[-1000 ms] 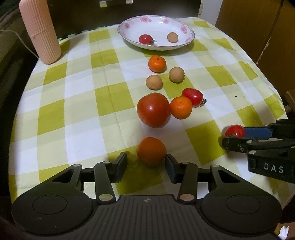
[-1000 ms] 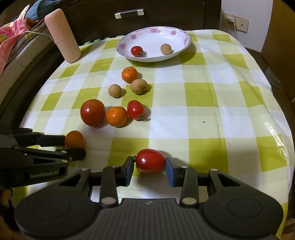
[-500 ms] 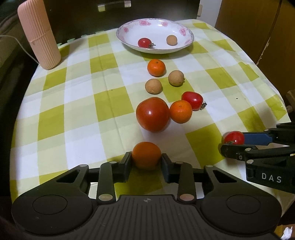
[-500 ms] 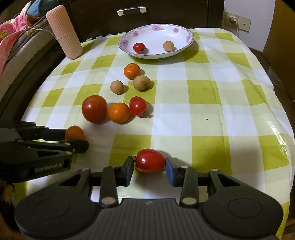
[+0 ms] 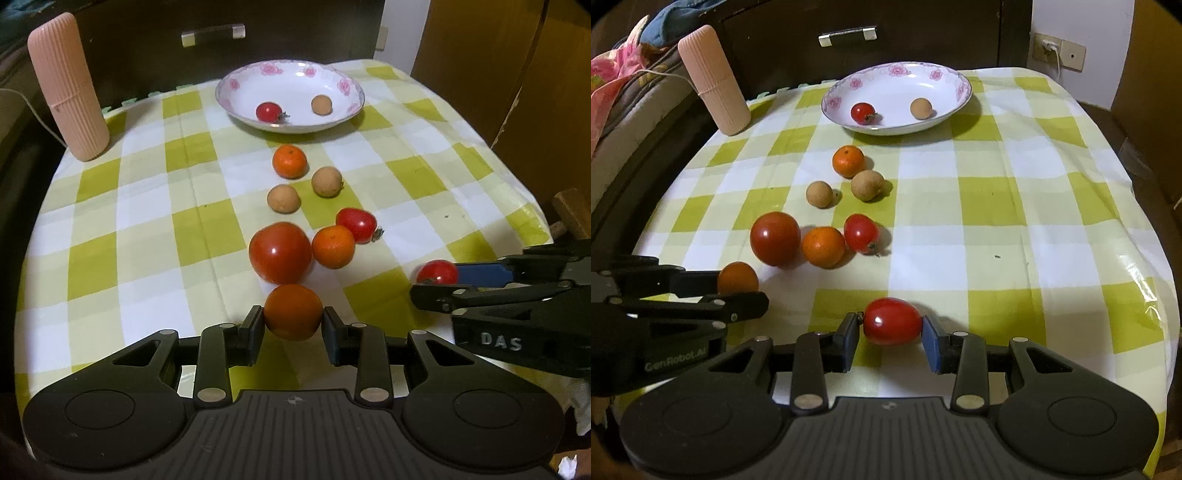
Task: Organize fruits
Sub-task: 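Carry the tangerine and cherry tomato with both tools over the bowl, then open the left tool releasing the tangerine while the right tool releases the tomato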
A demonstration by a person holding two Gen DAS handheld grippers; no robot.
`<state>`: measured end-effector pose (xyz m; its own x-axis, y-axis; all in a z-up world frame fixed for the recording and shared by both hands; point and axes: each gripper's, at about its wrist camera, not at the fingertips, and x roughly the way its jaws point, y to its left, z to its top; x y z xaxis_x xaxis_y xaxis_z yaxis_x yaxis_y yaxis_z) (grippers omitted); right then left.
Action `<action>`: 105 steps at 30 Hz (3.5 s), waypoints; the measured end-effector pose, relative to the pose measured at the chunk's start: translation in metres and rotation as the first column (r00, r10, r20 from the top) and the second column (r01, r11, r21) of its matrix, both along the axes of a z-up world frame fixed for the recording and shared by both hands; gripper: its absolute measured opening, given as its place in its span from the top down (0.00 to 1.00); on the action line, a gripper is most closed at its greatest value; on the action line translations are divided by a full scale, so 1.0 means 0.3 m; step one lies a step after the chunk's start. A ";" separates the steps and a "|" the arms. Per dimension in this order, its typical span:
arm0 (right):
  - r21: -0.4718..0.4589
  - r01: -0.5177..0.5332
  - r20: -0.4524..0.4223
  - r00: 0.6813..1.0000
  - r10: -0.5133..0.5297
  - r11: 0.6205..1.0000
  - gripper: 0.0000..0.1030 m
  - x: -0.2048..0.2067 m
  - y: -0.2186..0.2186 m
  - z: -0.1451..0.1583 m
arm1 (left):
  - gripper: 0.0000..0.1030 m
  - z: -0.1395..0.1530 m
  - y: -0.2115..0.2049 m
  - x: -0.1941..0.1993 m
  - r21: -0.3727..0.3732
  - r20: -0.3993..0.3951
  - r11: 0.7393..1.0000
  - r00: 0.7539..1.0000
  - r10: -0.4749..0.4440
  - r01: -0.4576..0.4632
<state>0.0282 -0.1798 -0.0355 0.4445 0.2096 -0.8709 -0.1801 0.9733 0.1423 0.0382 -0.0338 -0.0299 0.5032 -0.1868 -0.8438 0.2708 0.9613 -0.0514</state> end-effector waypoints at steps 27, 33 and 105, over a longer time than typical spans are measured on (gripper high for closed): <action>0.037 0.060 0.063 0.996 -0.063 0.997 0.65 0.179 0.009 0.087 | 0.61 0.118 -0.024 0.167 -0.068 0.090 0.998 0.996 0.025 -0.018; 0.037 0.058 0.068 0.996 -0.061 0.998 0.65 0.254 0.017 0.092 | 0.61 0.126 -0.028 0.233 -0.063 0.103 0.998 0.994 0.028 -0.022; 0.056 0.064 0.163 0.984 -0.073 0.996 0.63 0.683 -0.004 -0.008 | 0.43 0.079 -0.026 0.614 -0.049 0.133 0.994 0.985 0.107 -0.101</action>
<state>0.2330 -0.1812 -0.0378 0.5956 0.2151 -0.7740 -0.1382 0.9766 0.1650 0.2223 -0.0415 -0.0061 0.6302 -0.1616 -0.7594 0.1768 0.9823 -0.0623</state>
